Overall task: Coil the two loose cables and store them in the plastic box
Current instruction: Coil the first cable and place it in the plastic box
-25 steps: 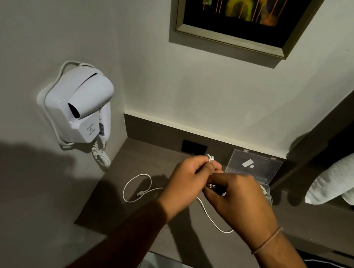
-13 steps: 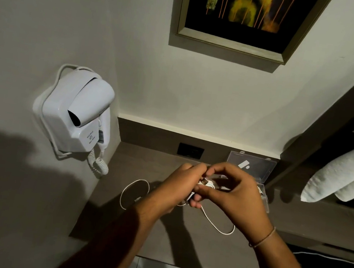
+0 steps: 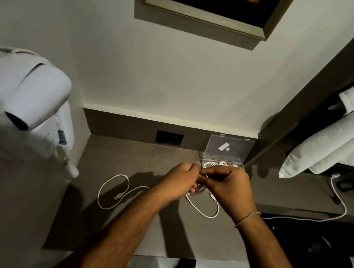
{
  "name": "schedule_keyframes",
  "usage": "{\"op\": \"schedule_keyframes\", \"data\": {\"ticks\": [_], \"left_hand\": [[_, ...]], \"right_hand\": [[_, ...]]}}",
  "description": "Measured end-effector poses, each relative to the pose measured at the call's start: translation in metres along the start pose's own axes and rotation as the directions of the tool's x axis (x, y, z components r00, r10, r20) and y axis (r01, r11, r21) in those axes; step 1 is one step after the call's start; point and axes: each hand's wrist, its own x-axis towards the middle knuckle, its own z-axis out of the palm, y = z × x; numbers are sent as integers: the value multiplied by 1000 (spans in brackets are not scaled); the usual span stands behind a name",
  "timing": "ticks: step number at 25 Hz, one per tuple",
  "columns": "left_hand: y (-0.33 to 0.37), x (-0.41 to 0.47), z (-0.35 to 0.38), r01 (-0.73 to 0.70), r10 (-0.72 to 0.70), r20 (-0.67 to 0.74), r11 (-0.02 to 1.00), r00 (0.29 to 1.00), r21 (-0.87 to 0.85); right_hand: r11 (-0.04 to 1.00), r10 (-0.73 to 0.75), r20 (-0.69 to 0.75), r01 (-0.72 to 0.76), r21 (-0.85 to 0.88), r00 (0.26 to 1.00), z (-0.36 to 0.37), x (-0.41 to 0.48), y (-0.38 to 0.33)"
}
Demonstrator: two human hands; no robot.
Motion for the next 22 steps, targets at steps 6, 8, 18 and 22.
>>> {"op": "schedule_keyframes", "data": {"ticks": [6, 8, 18, 22], "left_hand": [[-5, 73, 36, 204, -175, 110, 894, 979, -398], [-8, 102, 49, 324, -254, 204, 806, 945, -496], [-32, 198, 139, 498, -504, 137, 705, 853, -506], [-39, 221, 160, 471, -505, 71, 735, 860, -488]], "right_hand": [[992, 98, 8, -98, 82, 995, -13, 54, 76], [975, 169, 79, -178, 131, 982, -26, 71, 109], [859, 345, 315, -433, 272, 884, -43, 141, 249], [839, 382, 356, -481, 253, 853, -34, 162, 285]]}}
